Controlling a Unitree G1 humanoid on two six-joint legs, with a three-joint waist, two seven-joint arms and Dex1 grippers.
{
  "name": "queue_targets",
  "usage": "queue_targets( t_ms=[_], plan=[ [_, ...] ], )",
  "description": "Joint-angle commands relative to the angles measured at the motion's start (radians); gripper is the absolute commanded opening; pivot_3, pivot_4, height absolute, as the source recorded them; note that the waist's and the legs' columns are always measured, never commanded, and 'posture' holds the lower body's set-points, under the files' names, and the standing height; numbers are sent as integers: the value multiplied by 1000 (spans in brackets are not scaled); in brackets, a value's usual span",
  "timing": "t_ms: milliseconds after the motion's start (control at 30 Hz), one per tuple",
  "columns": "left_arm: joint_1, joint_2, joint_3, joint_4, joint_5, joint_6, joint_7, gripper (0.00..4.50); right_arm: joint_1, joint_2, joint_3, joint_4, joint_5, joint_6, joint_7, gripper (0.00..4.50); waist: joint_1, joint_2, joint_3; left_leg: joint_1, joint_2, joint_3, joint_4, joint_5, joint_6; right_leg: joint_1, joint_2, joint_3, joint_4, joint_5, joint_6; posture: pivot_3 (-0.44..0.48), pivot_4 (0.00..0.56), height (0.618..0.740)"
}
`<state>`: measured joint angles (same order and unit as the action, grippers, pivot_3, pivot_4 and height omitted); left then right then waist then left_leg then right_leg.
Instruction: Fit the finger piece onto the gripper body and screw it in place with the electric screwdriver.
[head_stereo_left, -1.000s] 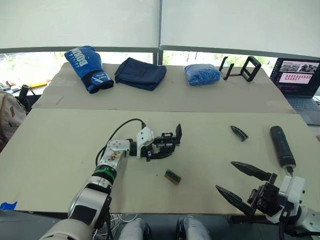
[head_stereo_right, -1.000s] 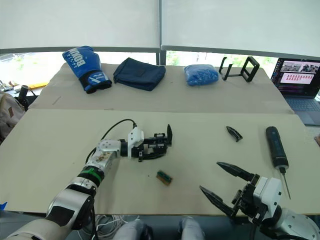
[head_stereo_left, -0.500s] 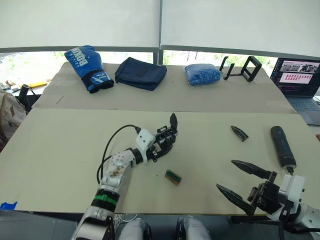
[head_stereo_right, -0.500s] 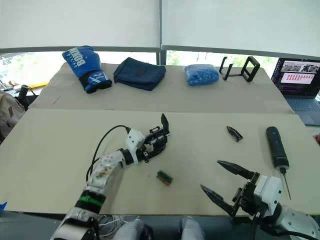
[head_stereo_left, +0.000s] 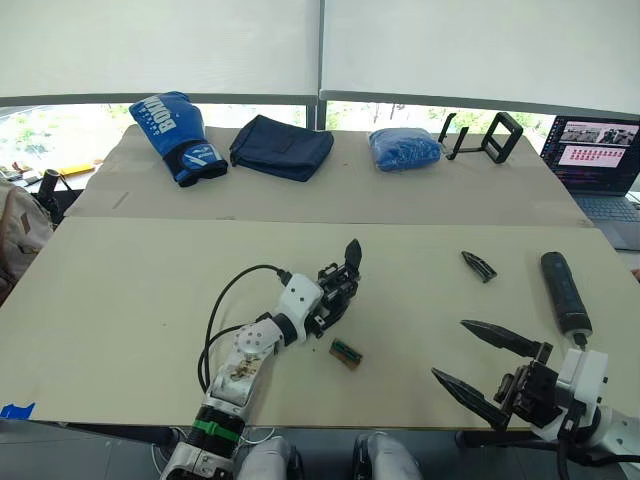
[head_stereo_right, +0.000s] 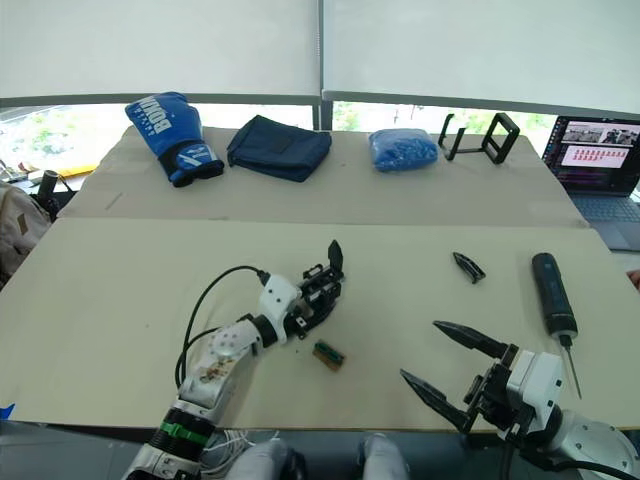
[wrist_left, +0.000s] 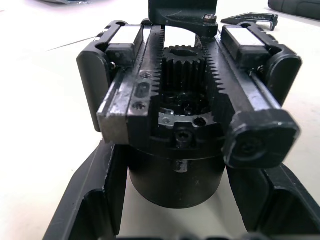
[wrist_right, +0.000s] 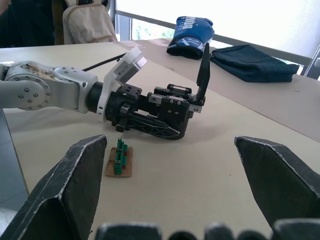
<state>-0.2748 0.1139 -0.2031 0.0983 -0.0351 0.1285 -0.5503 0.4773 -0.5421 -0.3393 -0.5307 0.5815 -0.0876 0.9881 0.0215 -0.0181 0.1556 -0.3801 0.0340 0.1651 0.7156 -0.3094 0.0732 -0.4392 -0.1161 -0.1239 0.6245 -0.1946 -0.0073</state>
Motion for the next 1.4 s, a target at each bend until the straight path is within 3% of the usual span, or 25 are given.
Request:
queue_targets(
  t_ms=[33, 100, 167, 267, 533, 733, 833, 1100, 1400],
  plan=[
    [-25, -4, -1, -10, -14, -14, 0, 2329, 5, -11, -23, -27, 17, -15, 4, 4500, 1, 0, 0, 0, 0, 0, 0, 0, 0, 0, 0, 0, 0, 0, 0, 0, 150, 740],
    [-22, -1, -6, -11, -20, 0, -10, 2329, 7, -12, -25, -30, 18, -13, 3, 4500, 2, 0, 0, 0, 0, 0, 0, 0, 0, 0, 0, 0, 0, 0, 0, 0, 150, 740],
    [-13, 1, -6, -18, -25, 11, -14, 3362, 11, -12, -27, -33, 19, -13, 3, 4500, 3, 0, 0, 0, 0, 0, 0, 0, 0, 0, 0, 0, 0, 0, 0, 0, 150, 740],
    [2, 10, -2, -33, -35, 21, -25, 4483, 12, -12, -24, -39, 18, -9, -2, 4500, 3, 0, 0, 1, 0, 0, 0, 0, 0, 0, 0, 0, 0, 0, 0, 0, 150, 740],
    [40, 96, 39, -58, -76, 14, -65, 4483, -12, -20, -8, -44, 16, 7, -17, 4500, -1, 3, -2, 2, 0, 0, -1, 0, 0, 1, 0, 0, 0, 0, 0, 0, 150, 740],
    [-40, 246, 67, 32, -199, 24, -343, 4483, -25, -34, -9, -47, 27, 20, -20, 4500, -5, 5, -3, 2, 1, 0, -1, 0, -1, 0, 0, 0, 1, 0, 0, 0, 150, 740],
    [-136, 314, 38, 196, -160, -76, -476, 4483, -22, -43, -18, -45, 35, 22, -11, 4500, 0, 5, -3, 2, 0, 1, 0, 0, -1, 0, 1, -1, 1, -1, 0, 0, 150, 740],
    [-337, 230, 43, 565, -158, -292, -634, 4483, -44, -69, -35, -25, 49, 26, 7, 4500, 4, 5, -3, 1, -1, 2, 0, 0, 0, 1, 1, -1, 0, 0, 0, 0, 150, 740],
    [-504, 142, 23, 802, -83, -410, -687, 4483, -20, -98, -20, -50, 74, 67, 36, 4500, 4, 5, -3, -1, -1, 1, 4, -1, 2, 0, 1, -1, 0, 0, 0, 0, 150, 740]
  ],
)
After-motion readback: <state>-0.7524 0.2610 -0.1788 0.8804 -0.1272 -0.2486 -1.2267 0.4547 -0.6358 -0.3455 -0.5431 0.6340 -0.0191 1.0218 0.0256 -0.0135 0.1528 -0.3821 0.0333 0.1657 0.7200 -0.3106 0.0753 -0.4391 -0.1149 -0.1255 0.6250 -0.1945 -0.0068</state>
